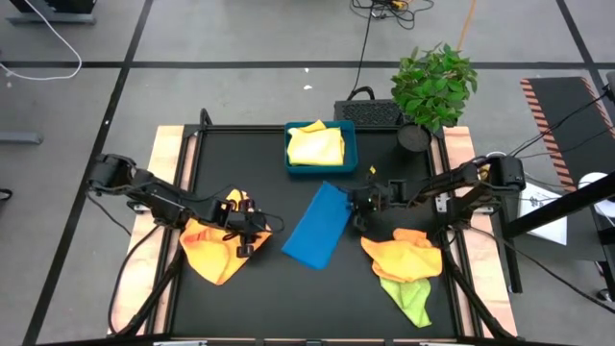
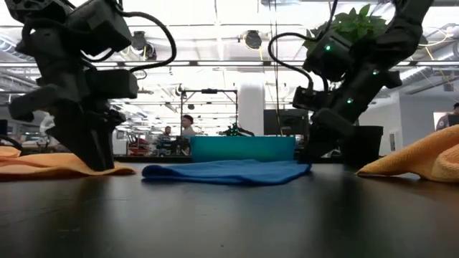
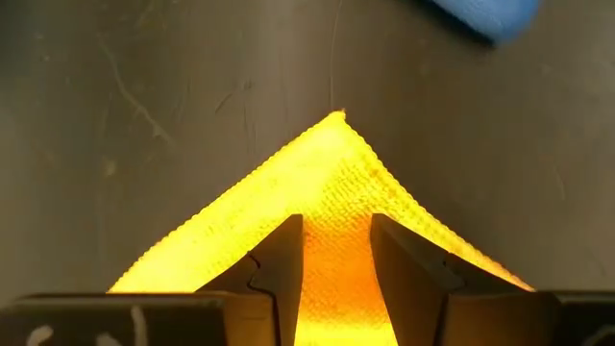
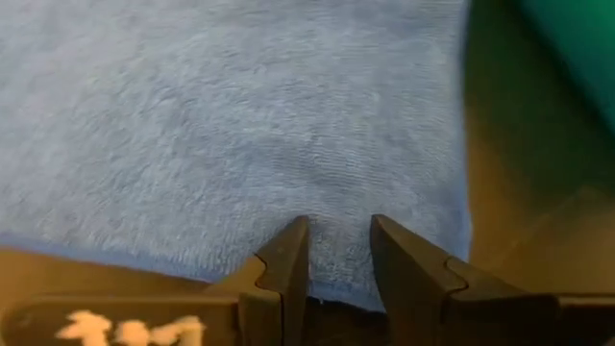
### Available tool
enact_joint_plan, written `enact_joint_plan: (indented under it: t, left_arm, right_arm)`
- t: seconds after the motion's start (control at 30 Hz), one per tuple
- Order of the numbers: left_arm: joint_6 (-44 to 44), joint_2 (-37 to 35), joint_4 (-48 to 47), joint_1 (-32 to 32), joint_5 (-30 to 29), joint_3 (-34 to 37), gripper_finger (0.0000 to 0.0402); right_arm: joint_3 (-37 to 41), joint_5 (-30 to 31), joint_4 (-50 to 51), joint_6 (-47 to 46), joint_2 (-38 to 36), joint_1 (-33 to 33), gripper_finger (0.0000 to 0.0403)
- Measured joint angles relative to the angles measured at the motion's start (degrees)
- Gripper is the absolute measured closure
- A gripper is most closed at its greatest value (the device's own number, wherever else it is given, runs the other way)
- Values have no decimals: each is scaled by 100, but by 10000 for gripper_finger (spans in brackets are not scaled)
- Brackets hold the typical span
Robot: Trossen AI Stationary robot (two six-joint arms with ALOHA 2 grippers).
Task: Fold microfiber towels
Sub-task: Fold the blue microfiber towel
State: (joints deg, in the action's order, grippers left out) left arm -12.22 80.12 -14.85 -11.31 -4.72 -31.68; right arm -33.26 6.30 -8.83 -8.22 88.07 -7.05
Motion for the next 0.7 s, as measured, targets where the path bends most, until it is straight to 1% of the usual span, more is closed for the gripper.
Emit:
enact_joint_plan:
  t: [0.13,0.2,0.37,0.6,0.7]
  left_arm:
    - [690,-30,244,-137,-99,-271,275]
    - [1112,-1,350,-256,-195,-282,275]
    - [2304,167,1069,-546,-504,-304,275]
    - [3369,592,1857,-986,-1131,-313,275]
    - [3732,802,1977,-1111,-1194,-325,275]
  right_arm:
    - [0,-12,-26,174,-36,-200,298]
    - [0,-17,-13,258,-72,-183,298]
    - [1,-34,-24,336,-242,-23,298]
    - [0,-36,-82,299,-464,165,298]
    - [0,-34,-232,294,-493,198,298]
